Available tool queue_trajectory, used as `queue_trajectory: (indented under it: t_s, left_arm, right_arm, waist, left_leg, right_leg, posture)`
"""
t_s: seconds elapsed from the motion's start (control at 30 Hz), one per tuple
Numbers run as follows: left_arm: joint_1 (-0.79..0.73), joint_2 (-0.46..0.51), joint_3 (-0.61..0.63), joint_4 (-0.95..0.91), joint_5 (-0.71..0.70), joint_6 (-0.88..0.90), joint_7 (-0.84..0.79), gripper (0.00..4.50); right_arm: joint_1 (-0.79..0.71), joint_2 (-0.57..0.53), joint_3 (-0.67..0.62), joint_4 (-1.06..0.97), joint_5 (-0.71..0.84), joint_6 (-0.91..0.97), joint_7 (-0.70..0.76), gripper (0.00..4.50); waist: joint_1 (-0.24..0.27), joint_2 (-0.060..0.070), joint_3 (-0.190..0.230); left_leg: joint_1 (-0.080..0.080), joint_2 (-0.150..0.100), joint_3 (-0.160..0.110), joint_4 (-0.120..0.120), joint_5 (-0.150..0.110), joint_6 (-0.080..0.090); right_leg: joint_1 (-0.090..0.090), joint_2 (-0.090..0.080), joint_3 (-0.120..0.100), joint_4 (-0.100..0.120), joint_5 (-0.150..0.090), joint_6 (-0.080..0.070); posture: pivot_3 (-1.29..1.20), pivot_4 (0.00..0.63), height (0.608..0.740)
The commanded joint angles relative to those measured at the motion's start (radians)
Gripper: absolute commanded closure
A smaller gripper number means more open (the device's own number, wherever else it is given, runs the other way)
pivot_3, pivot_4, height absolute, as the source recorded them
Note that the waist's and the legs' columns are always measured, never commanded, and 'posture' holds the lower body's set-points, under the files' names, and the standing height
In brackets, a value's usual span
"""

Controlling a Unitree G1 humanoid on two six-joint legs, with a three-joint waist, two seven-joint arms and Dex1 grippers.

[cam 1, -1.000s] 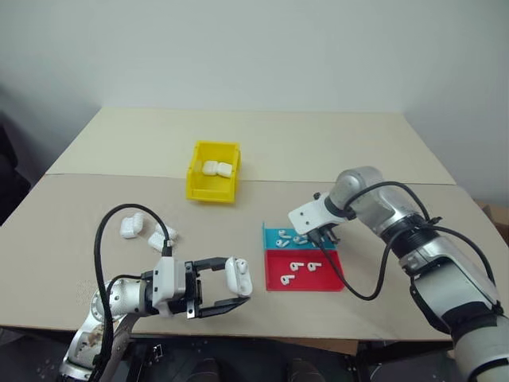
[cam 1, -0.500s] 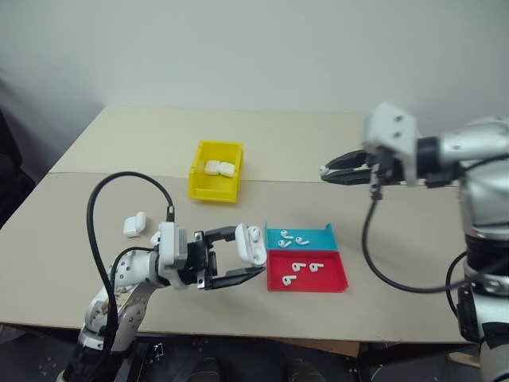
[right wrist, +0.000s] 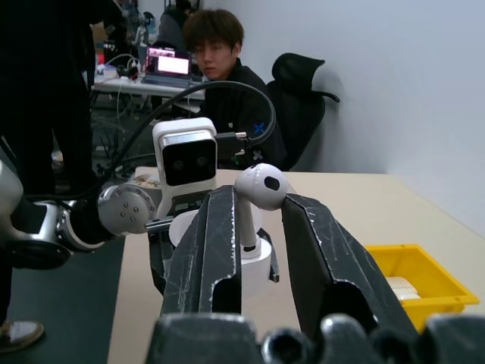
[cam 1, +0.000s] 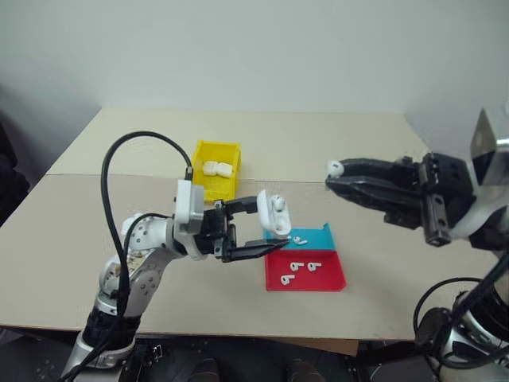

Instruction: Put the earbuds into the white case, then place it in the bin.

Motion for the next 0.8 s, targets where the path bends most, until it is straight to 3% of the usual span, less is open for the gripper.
queue_trajectory:
  t_s: [0.03,0.27,0.8]
  left_arm:
    - [-0.013,0.004,0.017,-0.052,-0.028,0.014,0.007,1.75]
    - [-0.001,0.002,0.015,-0.073,-0.023,0.025,0.022,1.75]
    - [0.005,-0.005,0.009,-0.074,-0.009,0.019,0.031,1.75]
  right_arm:
    - [0.005,-0.005,0.031,-0.015,0.119,-0.062,-0.089,3.85]
    - [0.049,-0.029,0.141,0.014,0.244,-0.146,-0.212,3.85]
    - [0.149,-0.122,0.308,0.041,0.254,-0.304,-0.221,3.85]
  waist:
    - [-0.001,0.000,0.000]
    - [-0.001,0.000,0.000]
    - [0.001,0.000,0.000]
  left_leg:
    - [0.000,0.000,0.000,0.000,0.000,0.000]
    - [0.000,0.000,0.000,0.000,0.000,0.000]
    - [0.000,0.000,-0.001,0.000,0.000,0.000]
  right_leg:
    - [0.000,0.000,0.000,0.000,0.000,0.000]
    - [0.000,0.000,0.000,0.000,0.000,0.000]
    - [0.000,0.000,0.000,-0.001,0.000,0.000]
  posture:
    - [0.00,0.150,0.740]
    - [0.00,0.150,0.740]
    - [0.00,0.150,0.740]
